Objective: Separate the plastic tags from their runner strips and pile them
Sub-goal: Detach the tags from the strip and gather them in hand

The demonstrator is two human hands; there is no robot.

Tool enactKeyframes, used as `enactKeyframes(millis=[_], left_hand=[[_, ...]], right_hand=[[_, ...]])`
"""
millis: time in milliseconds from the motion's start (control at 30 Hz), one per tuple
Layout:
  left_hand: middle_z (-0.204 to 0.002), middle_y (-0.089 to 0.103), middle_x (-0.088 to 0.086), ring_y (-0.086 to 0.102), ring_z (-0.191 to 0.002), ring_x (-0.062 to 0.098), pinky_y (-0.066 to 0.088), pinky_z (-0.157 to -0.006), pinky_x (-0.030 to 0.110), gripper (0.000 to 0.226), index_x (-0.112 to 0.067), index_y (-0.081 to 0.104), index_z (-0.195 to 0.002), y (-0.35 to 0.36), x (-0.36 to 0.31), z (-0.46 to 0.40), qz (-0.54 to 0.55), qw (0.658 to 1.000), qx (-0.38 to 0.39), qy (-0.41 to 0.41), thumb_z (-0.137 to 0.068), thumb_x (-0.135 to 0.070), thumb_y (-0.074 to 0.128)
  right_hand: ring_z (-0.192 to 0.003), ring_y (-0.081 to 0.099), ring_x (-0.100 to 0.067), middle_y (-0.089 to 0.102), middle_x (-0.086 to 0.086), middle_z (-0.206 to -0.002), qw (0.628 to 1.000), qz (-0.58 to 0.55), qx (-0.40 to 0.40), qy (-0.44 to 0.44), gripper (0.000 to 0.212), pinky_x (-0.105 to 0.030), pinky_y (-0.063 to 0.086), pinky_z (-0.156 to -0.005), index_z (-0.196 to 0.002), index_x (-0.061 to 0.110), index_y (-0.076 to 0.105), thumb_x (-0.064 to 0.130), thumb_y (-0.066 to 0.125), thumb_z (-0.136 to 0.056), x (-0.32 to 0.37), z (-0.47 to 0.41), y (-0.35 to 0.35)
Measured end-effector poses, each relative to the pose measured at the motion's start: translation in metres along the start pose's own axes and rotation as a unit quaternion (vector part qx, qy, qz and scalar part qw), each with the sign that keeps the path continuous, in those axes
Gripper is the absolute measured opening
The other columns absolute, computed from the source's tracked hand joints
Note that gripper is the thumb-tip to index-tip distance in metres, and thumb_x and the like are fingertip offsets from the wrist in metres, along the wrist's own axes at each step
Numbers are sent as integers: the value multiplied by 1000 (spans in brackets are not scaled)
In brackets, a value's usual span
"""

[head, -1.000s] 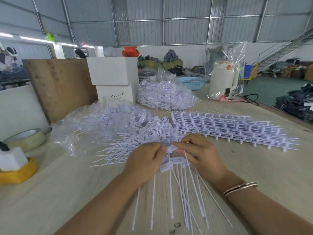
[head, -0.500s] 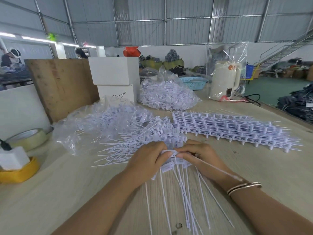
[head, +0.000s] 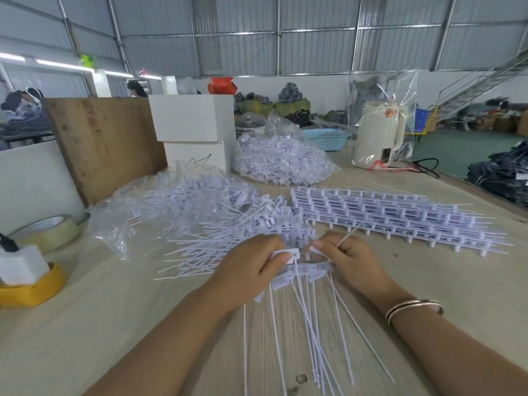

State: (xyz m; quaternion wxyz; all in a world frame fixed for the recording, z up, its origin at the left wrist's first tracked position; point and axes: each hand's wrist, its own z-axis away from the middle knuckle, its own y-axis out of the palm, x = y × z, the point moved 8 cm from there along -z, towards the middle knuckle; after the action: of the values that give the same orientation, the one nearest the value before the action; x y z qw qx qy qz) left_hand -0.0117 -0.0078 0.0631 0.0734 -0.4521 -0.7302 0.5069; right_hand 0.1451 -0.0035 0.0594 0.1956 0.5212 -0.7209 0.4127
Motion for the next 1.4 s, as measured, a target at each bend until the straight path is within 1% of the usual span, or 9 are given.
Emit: enactKeyframes(millis=[133,300,533,700,800,933,1167,1300,1400], left_hand=[[-59,42,-8,40,-55,8,31,-55,28,24,-24,42,-77,-6,9,3,35,998,-30,-29,-99,-33,40],[-54,40,-9,38,-52,9,36,-54,33,23,-21,45,-76,-12,12,3,45,996,-63,-47,-98,-29,44],[-55,44,-9,41,-49,8,37,-52,33,11,-30,42,-87,-6,13,4,53,996,-39,-58,-96,-35,44],[-57,47,-12,42,-49,6,31,-49,26,12,-30,44,-86,-5,15,5,32,997,-34,-67,-94,-38,45],[-64,51,-25,42,-51,3,25,-49,22,12,-32,45,-85,-3,11,4,22,997,-38,-65,-94,-39,46],[-60,43,-14,41,-54,3,27,-51,21,9,-29,45,-86,-3,3,3,61,994,-72,-54,-94,-31,49],[-59,43,-13,41,-54,1,32,-53,17,11,-29,47,-88,3,-4,2,128,988,-72,-48,-97,-24,44],[-66,58,1,54,-60,18,41,-59,34,27,-23,51,-76,-5,9,3,103,987,-91,-81,-96,-36,37],[-66,60,9,53,-57,20,42,-58,36,31,-12,52,-73,-1,23,5,87,987,-65,-119,-97,-31,45]], right_hand=[[-68,59,5,67,19,-72,999,31,-6,-12,34,-6,41,-63,-94,40,66,7,56,-90,2,-1,1],[-73,44,4,46,0,-74,993,104,28,-53,37,-7,34,-69,-116,17,62,0,64,-83,5,0,8],[-78,40,-5,45,-7,-87,973,190,113,-66,51,-10,32,-70,-106,2,68,-27,48,-71,5,1,23],[-78,44,-12,52,-21,-82,986,121,64,-93,40,-18,39,-75,-87,-8,72,1,39,-65,18,1,17],[-84,50,-15,54,-11,-91,981,156,-1,-114,52,-37,45,-69,-94,2,70,-19,36,-60,24,2,4],[-100,52,-4,57,8,-109,967,178,83,-161,40,-33,43,-84,-114,19,60,6,60,-77,38,11,27],[-65,55,-7,65,5,-67,932,268,-26,-242,25,-28,41,-66,-104,19,71,23,57,-84,51,13,16],[-65,50,-5,60,8,-71,955,212,-100,-180,26,-27,41,-65,-108,20,67,14,61,-83,39,10,-6],[-73,56,-9,64,4,-80,953,239,-58,-176,24,-31,46,-67,-105,17,70,14,66,-81,36,6,0]])
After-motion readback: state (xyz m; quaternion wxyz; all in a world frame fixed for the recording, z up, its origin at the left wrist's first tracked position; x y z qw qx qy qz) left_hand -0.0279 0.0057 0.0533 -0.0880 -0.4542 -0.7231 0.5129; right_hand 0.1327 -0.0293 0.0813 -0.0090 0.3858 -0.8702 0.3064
